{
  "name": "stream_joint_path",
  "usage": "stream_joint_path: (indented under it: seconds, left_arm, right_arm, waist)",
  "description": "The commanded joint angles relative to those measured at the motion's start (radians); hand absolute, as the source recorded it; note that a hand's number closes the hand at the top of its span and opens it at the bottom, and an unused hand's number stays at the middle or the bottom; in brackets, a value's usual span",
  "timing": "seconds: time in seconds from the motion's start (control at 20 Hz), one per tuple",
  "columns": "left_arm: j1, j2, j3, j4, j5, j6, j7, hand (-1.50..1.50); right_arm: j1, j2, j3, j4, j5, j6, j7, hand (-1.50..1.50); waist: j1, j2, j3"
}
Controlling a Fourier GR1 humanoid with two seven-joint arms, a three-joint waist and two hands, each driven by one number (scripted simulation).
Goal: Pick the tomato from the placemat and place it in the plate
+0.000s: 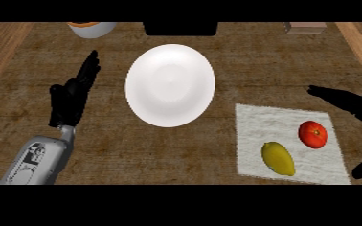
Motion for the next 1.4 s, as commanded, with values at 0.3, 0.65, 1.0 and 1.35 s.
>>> stream_joint_path:
  seconds: [0.3, 0.65, 1.0, 1.35]
  left_arm:
    - [-0.024, -0.071, 0.036, 0.05, -0.067, -0.019, -0.005, 0.0]
    - [0.078, -0.078, 0.056, -0.067, -0.102, -0.054, -0.012, 0.0]
    - [0.054, -0.073, 0.146, -0.033, -0.087, -0.138, 0.011, 0.0]
    - [0.032, -0.133, 0.115, -0.061, -0.158, -0.097, 0.059, 0.0]
  right_arm:
    - [-0.082, 0.127, 0.095, 0.192, 0.263, -0.02, -0.061, -1.5]
    - [-0.091, 0.157, 0.075, 0.326, 0.379, -0.042, -0.168, -1.5]
    - [-0.042, 0.225, 0.046, 0.317, 0.453, -0.048, -0.168, -1.5]
    - [-0.107, 0.275, 0.015, 0.513, 0.542, -0.238, -0.318, 1.5]
  waist:
    - [-0.001, 0.001, 0.0]
    - [0.0, -0.001, 0.0]
    - [-0.006, -0.001, 0.0]
    - [-0.002, -0.001, 0.0]
